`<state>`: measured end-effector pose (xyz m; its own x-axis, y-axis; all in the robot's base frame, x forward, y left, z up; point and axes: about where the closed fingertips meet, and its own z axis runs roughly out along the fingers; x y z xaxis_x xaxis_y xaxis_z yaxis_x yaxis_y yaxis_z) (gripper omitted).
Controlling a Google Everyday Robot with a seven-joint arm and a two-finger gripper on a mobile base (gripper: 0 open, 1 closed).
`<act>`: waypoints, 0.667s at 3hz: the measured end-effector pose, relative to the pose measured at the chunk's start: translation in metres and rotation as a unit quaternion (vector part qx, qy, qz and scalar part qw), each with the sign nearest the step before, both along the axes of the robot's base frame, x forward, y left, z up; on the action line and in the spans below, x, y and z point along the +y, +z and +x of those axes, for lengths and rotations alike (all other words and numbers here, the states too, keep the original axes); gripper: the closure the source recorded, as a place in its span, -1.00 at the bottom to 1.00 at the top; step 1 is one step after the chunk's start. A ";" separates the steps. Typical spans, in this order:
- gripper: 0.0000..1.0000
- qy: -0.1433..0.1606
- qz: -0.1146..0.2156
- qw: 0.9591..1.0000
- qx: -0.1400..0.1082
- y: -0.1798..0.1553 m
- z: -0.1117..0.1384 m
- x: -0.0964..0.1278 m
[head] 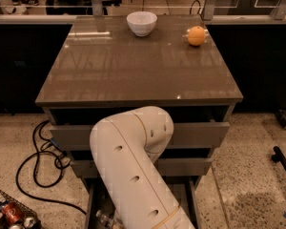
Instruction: Place water bottle into bottom drawer
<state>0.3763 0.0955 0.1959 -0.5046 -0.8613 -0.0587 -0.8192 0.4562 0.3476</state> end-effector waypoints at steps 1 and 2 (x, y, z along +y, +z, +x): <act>-0.74 0.000 0.000 1.000 0.001 -0.001 -0.001 0.000; -1.00 0.001 -0.001 1.000 0.002 -0.001 -0.003 0.000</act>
Offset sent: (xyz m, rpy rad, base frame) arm -0.0011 -0.0002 -0.0006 -0.0005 0.0019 0.0005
